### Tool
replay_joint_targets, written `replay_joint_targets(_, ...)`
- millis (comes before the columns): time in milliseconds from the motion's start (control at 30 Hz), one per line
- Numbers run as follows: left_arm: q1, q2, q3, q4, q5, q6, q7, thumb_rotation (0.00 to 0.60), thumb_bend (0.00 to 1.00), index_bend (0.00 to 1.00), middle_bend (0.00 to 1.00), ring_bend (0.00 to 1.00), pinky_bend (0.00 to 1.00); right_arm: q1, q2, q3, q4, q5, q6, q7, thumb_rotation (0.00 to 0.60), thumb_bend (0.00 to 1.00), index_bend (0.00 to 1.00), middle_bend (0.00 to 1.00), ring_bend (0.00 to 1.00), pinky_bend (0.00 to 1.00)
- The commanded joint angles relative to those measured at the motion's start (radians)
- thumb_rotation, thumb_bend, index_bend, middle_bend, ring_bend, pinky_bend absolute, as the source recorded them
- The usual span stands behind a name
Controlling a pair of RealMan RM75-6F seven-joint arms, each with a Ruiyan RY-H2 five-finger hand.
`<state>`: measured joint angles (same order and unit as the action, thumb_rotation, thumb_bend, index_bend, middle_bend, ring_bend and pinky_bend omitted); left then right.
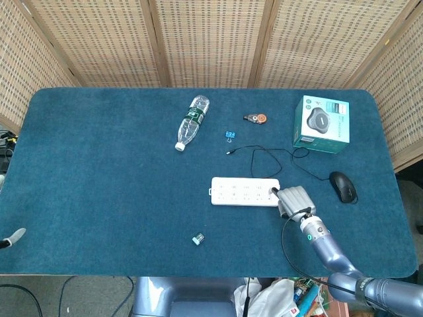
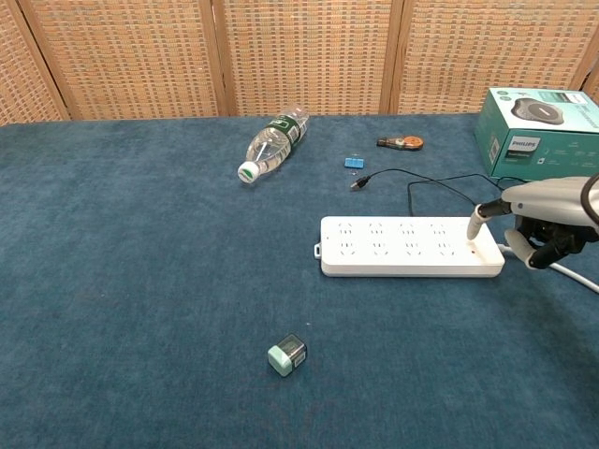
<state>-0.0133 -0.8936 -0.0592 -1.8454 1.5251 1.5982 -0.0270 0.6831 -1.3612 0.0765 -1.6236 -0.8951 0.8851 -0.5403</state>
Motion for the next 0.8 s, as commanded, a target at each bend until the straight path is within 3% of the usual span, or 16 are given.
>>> replay_joint_targets(33,0.000,0.001,0.000,0.001,-0.001,0.000,-0.001,0.600,0.00,0.00,0.00,0.00,0.00,0.010,-0.006,-0.003,0.000,0.015,0.005,-0.014,0.600,0.82,0.23,0.86,0.91,1.00)
replay_joint_targets(800,-0.001,-0.004,0.001,0.006,-0.001,-0.003,0.006,0.600,0.00,0.00,0.00,0.00,0.00,0.052,-0.014,-0.020,-0.005,0.082,0.025,-0.057,0.600,0.82,0.24,0.86,0.91,1.00)
